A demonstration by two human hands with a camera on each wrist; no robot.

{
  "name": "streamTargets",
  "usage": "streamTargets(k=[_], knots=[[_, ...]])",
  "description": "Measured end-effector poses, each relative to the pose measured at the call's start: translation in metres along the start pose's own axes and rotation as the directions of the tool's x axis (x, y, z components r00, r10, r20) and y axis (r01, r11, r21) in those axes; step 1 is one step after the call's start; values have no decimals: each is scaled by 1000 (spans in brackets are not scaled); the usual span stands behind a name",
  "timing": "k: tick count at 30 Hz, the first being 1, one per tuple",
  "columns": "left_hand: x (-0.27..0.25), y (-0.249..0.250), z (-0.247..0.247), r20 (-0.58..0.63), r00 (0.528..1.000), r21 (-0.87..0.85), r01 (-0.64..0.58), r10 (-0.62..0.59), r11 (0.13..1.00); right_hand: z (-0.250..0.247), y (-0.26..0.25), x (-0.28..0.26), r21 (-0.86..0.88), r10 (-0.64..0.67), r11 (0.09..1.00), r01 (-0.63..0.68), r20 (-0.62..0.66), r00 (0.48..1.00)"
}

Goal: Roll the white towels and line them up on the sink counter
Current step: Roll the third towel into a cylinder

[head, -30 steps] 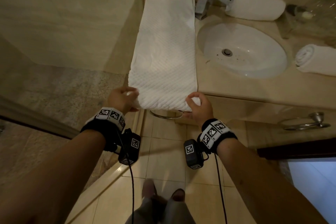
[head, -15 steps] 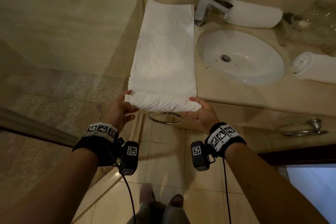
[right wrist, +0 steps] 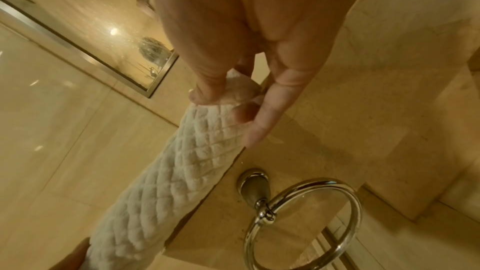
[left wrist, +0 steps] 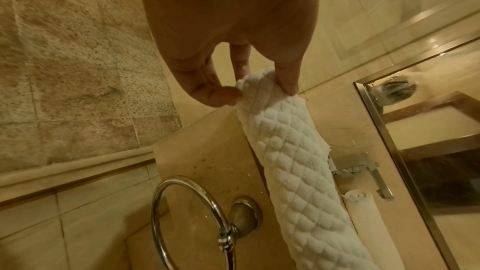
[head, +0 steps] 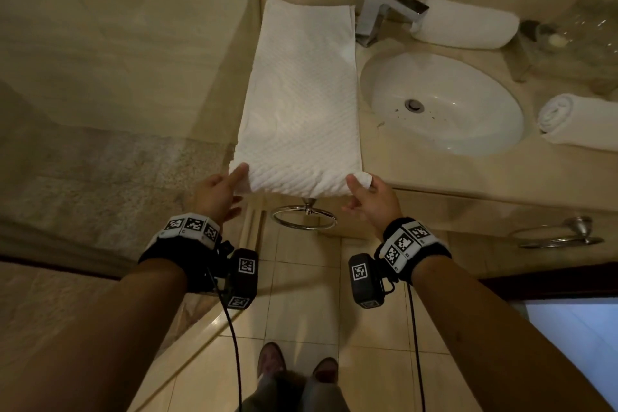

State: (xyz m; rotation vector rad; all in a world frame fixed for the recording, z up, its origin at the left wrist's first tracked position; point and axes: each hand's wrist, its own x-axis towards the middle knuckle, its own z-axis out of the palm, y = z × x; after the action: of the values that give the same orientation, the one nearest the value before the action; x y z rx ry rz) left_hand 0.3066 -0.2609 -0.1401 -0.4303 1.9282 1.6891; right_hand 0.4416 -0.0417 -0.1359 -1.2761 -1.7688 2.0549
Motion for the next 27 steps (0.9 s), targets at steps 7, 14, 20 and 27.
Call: streamTargets(k=[7,14,20,27], knots=[[17,18,7,51,995,-52,89,-87,995,3,-19,9,-351,-63,936,20,-112,992],[24,37,34,-114,992,463,102,-55,880,17,-44,13,-755,-438,634,168,-172,882],[37,55,38,-18,996,320,88,-87,943,49,-32,16,-794,-387,-1,609,561,731],[39,62,36,35,995,401,71,-92,914,69,-30,37,-891,-347,-117,439,450,823]])
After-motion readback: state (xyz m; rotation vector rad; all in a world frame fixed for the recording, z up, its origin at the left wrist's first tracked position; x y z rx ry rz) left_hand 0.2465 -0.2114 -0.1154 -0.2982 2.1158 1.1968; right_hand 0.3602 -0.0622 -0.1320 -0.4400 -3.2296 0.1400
